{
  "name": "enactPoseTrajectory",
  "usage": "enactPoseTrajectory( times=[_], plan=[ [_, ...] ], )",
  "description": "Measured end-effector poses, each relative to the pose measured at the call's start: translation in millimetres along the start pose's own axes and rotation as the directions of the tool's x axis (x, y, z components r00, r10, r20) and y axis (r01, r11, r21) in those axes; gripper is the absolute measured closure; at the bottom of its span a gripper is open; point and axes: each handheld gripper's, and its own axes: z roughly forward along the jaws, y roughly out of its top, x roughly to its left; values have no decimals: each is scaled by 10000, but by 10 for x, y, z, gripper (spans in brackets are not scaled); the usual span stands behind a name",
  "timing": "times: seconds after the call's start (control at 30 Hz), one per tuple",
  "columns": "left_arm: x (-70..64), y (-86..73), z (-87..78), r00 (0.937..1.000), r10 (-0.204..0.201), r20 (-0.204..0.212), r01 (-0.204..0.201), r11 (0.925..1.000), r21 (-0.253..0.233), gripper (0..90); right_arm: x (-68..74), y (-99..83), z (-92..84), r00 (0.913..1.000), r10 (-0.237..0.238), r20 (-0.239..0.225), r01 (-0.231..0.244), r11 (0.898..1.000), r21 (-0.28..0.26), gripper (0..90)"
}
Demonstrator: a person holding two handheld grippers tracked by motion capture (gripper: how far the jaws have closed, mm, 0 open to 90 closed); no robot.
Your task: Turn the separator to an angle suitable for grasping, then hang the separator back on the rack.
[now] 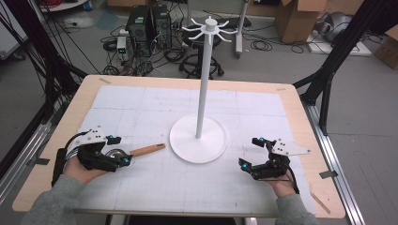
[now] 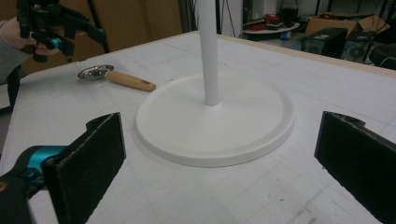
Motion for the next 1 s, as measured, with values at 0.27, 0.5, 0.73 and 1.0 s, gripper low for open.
enactPoseTrajectory(
  times=[0.27, 0.5, 0.73, 1.0],
  plan=[
    [12, 220, 24, 9933, 990, 590, -1026, 9929, 603, 111, 18, -1, -34, 10000, 41, 30, -41, 10000, -28, 10],
    [91, 277, 66, 9861, 1133, 1217, -1237, 9890, 815, 92, 28, -3, -16, 10000, -21, -26, 21, 10000, 27, 10],
    [194, 278, 105, 9772, 1154, 1781, -1362, 9846, 1093, 63, 27, -2, -31, 10000, -43, 13, 43, 10000, -14, 10],
    [212, 354, 169, 9677, 1574, 1968, -1960, 9609, 1953, 63, 33, -1, -33, 10000, -47, 10, 47, 10000, -34, 10]
  ],
)
